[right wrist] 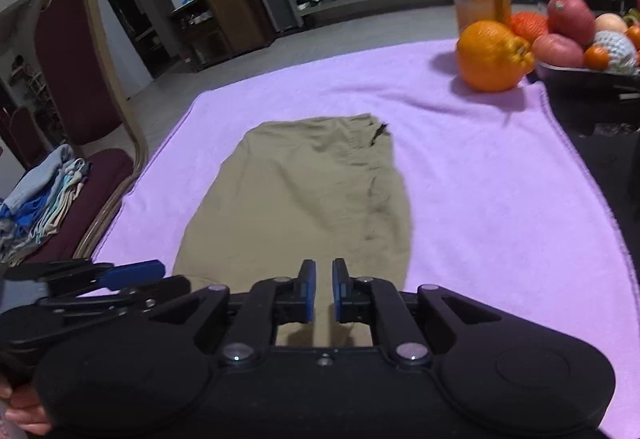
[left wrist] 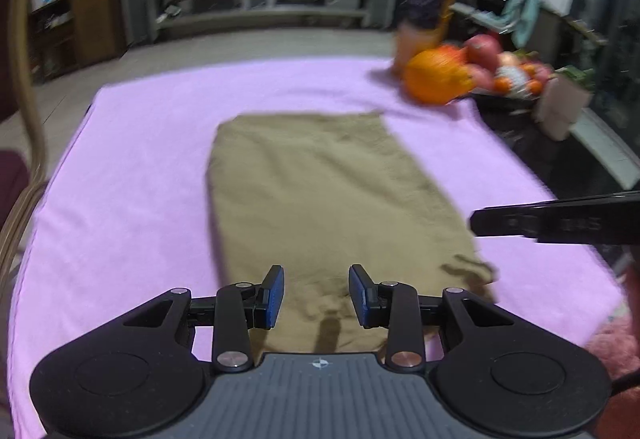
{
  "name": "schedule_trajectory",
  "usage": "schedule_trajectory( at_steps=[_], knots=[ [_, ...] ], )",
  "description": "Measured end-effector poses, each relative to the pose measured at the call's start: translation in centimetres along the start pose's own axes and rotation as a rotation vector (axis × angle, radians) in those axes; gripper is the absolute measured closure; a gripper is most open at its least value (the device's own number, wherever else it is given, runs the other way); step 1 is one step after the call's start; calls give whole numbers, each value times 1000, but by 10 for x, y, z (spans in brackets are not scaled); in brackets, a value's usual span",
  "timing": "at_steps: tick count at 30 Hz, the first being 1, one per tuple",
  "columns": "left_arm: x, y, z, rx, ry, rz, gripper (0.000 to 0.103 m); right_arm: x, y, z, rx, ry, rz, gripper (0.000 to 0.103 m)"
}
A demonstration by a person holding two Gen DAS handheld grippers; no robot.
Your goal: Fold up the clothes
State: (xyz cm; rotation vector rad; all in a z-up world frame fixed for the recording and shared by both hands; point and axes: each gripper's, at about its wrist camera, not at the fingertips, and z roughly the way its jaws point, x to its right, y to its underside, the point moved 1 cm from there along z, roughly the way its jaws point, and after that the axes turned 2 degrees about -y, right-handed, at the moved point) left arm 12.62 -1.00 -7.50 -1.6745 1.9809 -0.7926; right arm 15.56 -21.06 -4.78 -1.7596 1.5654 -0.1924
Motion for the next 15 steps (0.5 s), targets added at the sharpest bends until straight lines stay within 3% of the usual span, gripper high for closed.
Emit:
schedule_trajectory(
  at_steps=[6,15],
  knots=[
    [-7,7,18,-67,-21,-26,70,-14,5,15,-51,-10,-34,88],
    [-7,11,25,-91,-16,-14,70,-20,12,20,-75,-24,-91,85]
  ],
)
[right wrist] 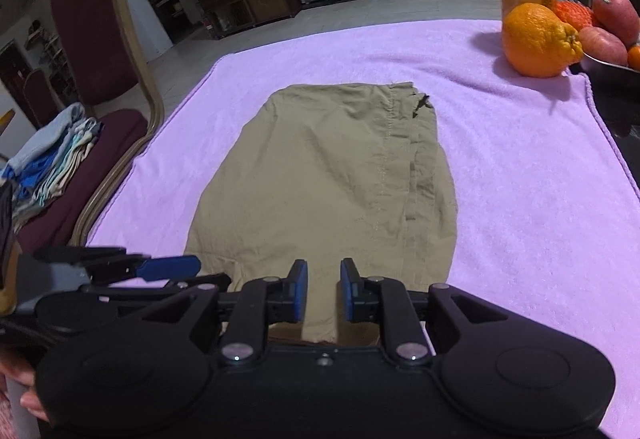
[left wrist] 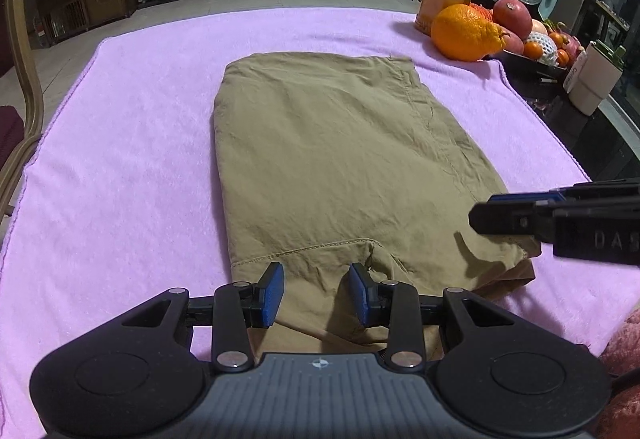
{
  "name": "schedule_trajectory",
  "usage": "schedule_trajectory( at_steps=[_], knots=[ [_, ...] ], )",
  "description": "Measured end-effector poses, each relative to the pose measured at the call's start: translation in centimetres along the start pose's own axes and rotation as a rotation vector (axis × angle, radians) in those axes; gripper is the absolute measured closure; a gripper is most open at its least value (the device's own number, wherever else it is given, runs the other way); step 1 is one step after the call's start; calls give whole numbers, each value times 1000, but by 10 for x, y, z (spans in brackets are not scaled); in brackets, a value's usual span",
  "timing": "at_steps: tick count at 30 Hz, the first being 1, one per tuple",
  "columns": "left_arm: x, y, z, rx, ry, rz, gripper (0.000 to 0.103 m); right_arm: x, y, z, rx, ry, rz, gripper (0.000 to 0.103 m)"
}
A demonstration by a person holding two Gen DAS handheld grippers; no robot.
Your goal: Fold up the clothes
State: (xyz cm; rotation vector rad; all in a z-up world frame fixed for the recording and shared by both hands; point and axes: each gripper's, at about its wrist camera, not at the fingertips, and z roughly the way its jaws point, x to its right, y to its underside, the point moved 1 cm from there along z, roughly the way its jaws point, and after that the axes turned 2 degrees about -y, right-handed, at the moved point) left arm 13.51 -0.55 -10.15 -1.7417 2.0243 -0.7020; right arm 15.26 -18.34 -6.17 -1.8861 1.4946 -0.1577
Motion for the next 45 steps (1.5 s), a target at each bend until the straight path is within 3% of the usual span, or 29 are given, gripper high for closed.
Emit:
schedule_trajectory(
  at_steps=[4,10,13,17,20,21,24,28,32,35,40,45],
  knots=[
    [-3,1,1,-8,12,-8,70,1,13,13,-92,81,-61,87],
    [-8,-3,-5,-7,32,4,70,7,16,0,-89,89,-52,87],
    [-23,-17,-32,71,109,-38,70,16,3,-31,25,12,25,82],
    [-48,-45,-68,153,143,-134,70,25,-27,-77,190,-117,124,74],
    [-58,-67,-84,157,147,-163,59,23,-55,-101,263,-201,168,57],
    [-60,-74,-87,154,141,-162,52,23,-65,-106,282,-215,174,46],
    [-60,-90,-81,118,64,-124,47,26,-88,-109,306,-227,187,30],
    [-67,-85,-32,12,32,-142,46,53,-92,-59,208,-203,283,28],
    [-96,-59,5,-52,93,-307,48,105,-66,7,54,-193,487,31],
    [-105,-58,16,-61,120,-354,47,123,-62,25,2,-141,495,34],
    [-109,-60,33,-78,203,-389,45,146,-51,47,-50,-207,603,39],
    [-107,-64,43,-75,256,-376,46,142,-46,60,-103,-285,587,39]
  ],
)
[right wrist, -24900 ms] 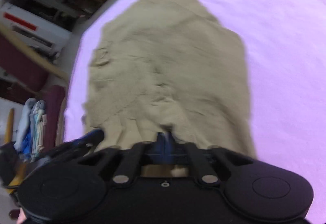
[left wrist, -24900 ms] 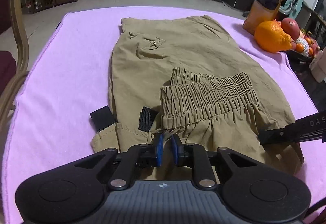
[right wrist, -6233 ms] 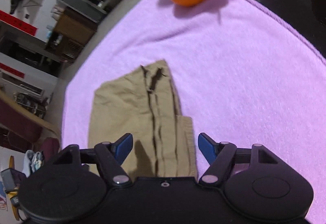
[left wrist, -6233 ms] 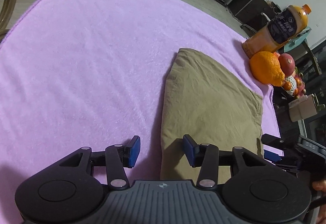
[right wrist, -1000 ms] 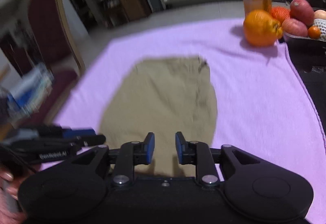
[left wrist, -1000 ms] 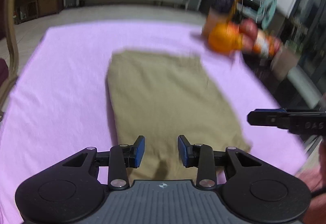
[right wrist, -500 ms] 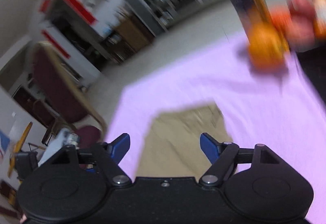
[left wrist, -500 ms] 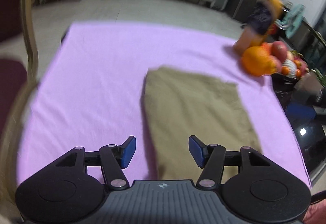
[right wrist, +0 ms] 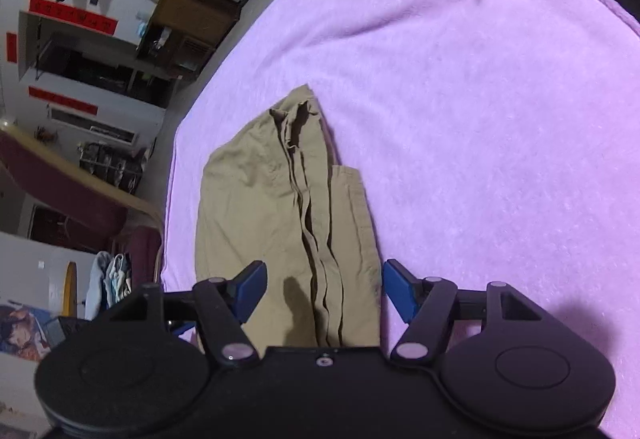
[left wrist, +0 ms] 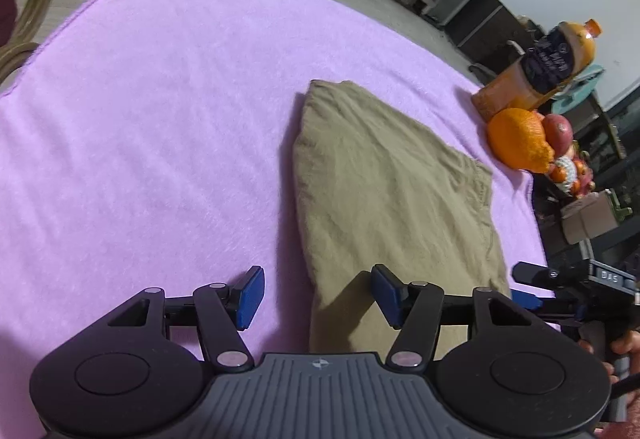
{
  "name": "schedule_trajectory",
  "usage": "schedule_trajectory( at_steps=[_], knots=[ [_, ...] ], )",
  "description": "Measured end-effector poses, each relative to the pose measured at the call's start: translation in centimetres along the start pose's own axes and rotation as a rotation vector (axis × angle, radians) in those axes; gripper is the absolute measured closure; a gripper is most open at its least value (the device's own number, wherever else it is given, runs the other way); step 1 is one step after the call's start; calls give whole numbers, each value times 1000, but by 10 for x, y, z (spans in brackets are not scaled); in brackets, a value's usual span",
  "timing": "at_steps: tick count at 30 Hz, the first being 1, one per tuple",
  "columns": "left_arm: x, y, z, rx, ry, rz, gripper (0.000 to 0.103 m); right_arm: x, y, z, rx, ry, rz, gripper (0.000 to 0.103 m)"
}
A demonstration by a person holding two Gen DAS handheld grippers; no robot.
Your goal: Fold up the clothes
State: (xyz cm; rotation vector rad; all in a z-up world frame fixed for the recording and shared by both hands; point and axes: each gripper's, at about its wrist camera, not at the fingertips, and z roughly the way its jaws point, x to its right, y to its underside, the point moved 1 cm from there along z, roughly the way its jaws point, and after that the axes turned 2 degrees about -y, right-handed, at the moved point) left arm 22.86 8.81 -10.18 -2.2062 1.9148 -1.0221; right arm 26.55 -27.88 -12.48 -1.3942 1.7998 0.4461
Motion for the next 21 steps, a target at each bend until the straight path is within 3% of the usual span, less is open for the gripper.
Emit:
schedule_trajectory(
  at_steps=[5,9,11,12,13,14,16,21],
  knots=[
    [-1,-5,14,-24,86,-24,46,-5,-2,11,-27,-64,-17,41],
    [5,-6,23,-11,139,-46,45,-16,-1,22,-6,-68,-62,41],
    [12,-5,23,1,126,-27,44,-18,0,26,23,-63,-34,42],
    [17,-4,22,9,107,-6,48,-21,2,26,33,-34,-37,50],
    [21,-3,21,16,88,16,56,-24,3,26,38,31,-53,74],
    [27,-2,18,29,71,39,59,-28,5,26,44,85,-68,83],
    [38,1,10,61,42,84,65,-36,10,20,73,127,-84,92],
    [71,11,-21,117,16,153,68,-79,35,-20,176,161,-226,95]
  ],
)
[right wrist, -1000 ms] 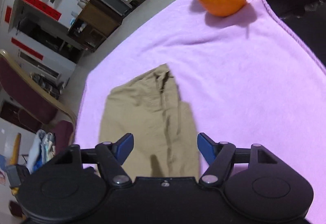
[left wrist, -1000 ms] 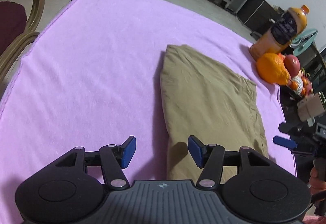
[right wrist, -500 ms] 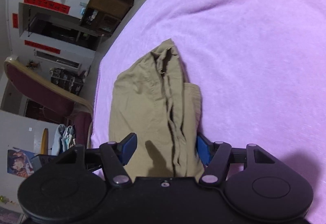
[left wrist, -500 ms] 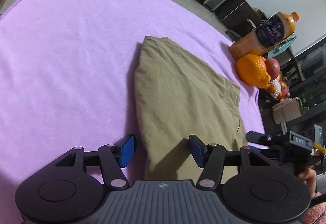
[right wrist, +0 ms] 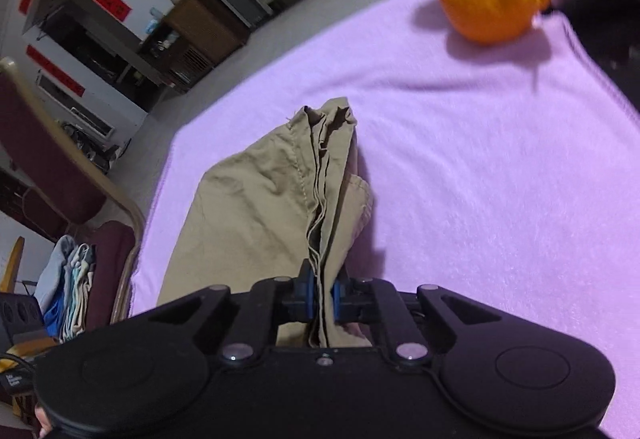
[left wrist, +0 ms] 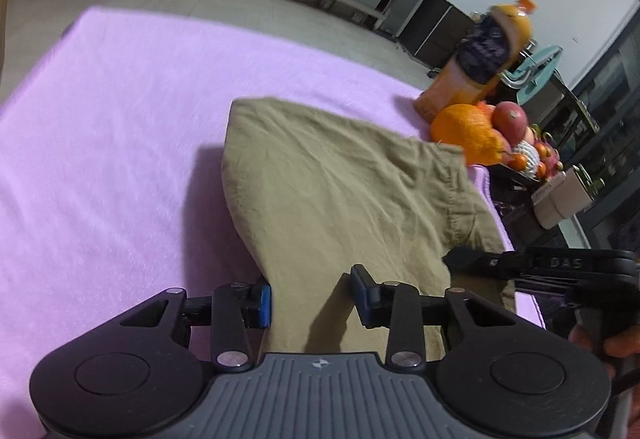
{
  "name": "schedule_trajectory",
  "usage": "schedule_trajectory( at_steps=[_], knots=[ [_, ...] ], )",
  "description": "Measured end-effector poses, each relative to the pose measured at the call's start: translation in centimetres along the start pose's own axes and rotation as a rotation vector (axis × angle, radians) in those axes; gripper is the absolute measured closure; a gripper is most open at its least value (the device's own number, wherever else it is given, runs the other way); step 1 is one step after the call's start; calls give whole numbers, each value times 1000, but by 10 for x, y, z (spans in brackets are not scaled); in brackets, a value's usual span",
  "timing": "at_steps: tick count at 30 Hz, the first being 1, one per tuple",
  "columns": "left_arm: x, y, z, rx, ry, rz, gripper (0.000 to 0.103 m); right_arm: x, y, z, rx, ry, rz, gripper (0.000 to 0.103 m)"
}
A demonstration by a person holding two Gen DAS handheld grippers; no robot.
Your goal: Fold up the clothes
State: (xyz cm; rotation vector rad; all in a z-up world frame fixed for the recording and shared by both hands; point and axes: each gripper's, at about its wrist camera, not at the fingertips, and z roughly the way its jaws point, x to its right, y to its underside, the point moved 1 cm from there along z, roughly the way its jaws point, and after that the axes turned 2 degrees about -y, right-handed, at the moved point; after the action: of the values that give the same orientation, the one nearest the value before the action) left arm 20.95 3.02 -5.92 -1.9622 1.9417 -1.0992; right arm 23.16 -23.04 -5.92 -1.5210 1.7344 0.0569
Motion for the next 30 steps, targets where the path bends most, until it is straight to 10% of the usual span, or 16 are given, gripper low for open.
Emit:
schedule_trajectory(
  at_steps=[9,17,26,30],
  knots=[
    [107,10,-23,-4,82,74,67,39,26,-122,185,-15,47,95],
    [232,23,47,-68,95,200,63,103,9,-176,346,173,68,95],
    [291,20,145,-157,12,258,63,189,-28,-152,307,269,172,95],
    [282,15,183,-187,-47,235,47,226,-31,-120,293,309,205,82]
  ],
)
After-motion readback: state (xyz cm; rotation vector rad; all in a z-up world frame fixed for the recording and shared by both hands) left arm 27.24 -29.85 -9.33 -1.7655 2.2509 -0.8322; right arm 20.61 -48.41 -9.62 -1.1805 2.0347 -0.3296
